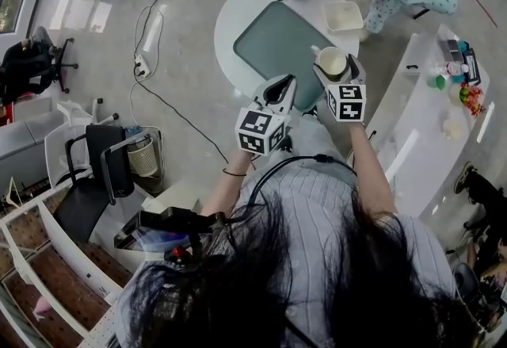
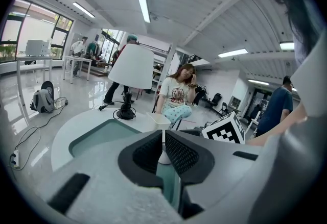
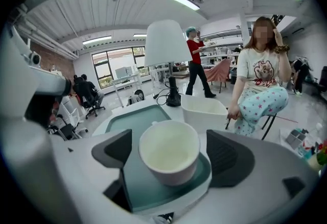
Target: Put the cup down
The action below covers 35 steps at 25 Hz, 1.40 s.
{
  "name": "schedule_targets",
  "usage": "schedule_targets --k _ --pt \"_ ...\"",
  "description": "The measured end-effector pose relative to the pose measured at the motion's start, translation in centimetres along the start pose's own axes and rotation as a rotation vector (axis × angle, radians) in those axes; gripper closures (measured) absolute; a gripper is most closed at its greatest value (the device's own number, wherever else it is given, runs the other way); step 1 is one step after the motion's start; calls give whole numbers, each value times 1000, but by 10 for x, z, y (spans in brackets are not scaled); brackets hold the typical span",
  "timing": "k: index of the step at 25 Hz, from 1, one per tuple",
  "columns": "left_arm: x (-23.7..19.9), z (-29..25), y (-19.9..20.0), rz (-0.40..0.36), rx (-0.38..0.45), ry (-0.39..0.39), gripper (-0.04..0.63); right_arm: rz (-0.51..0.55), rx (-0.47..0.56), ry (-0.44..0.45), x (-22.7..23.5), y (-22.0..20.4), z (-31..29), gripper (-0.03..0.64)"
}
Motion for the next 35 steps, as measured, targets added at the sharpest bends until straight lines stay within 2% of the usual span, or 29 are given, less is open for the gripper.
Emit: schedule_targets --k 4,13,21,24,30,35 --pt "1 3 1 -2 6 -8 575 -2 63 12 -5 19 13 189" --pt "2 14 7 -6 29 -7 575 -12 130 33 -27 46 41 190" --pt "2 26 7 -12 48 -12 575 10 87 41 -52 47 54 200" --pt "2 37 6 -14 50 -10 575 -6 93 34 -64 48 62 234" --pt "5 55 5 -21 60 -17 575 -37 99 12 -82 45 78 364" --pt "12 74 2 -31 77 -29 575 -82 115 25 -103 42 96 383"
Point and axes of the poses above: the fingertips, and each gripper's own axes: z backward along the fingers, x to its right, y out of its top, the point moved 7 cm from there along z, backward along the fingers, and after that the axes turned 10 degrees about x, right-handed, at the moved point
